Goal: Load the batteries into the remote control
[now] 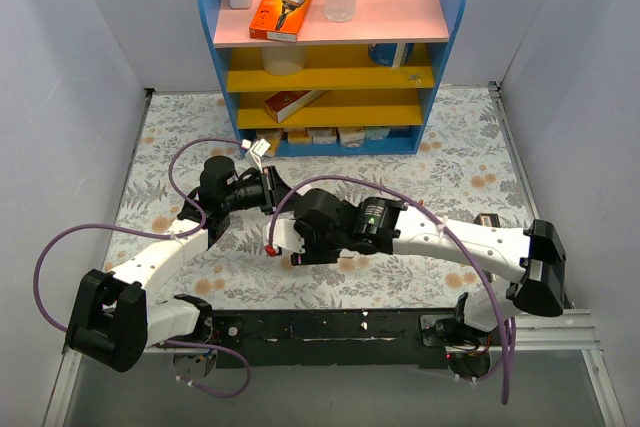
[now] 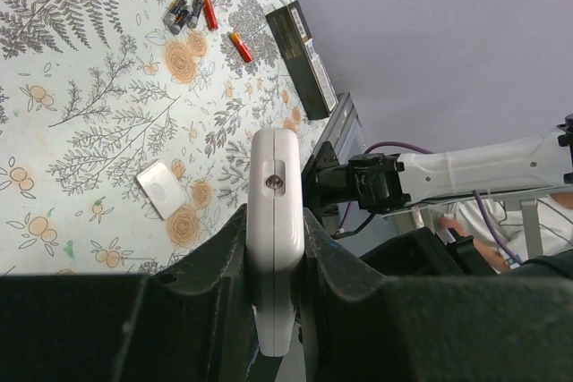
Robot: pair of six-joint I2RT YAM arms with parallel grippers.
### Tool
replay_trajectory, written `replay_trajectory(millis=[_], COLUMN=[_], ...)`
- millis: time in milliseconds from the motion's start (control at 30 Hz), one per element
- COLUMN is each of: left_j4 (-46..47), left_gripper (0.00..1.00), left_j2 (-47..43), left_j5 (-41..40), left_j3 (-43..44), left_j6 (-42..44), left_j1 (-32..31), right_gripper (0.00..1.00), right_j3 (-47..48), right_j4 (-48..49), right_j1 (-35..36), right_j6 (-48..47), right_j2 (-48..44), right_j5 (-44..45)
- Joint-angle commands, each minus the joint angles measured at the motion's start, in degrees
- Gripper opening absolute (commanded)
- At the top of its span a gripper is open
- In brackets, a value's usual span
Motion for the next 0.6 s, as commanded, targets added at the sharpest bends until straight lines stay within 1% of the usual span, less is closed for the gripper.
replay_trajectory(millis=[0,167,267,300,567], left_j4=[1.84,-0.53,-1.50,-1.59,-1.33], left_gripper=[0.00,0.00,0.00,0.00,0.00], left_j2=[-1.53,-0.21,0.23,0.23,0.67], left_j5=[-0.64,-0.82,-0.55,-0.46,0.41], left_j3=[0.72,2.57,3.97,4.32,5.82], left_j6=[-4.00,-6.81,-7.78,-8.13,-10.06], left_j1=[0.33,0.25,0.33,0.34,0.25], right_gripper=[0.52,0.52,0.52,0.53,0.52], right_j3=[-2.04,-3.89,-6.43,-7.48,-6.62], right_j4=[7.02,8.08,10.27,11.32,10.98], right_j1=[-0.08,-0.88,-1.40,-1.93,-2.55], right_j6=[0.71,0.36,-0.69,-1.05,-2.01], right_j2=[-4.73,-6.58,-8.60,-9.04,-8.61], right_j5=[0.15,-0.82,-1.08,-3.17,-4.07])
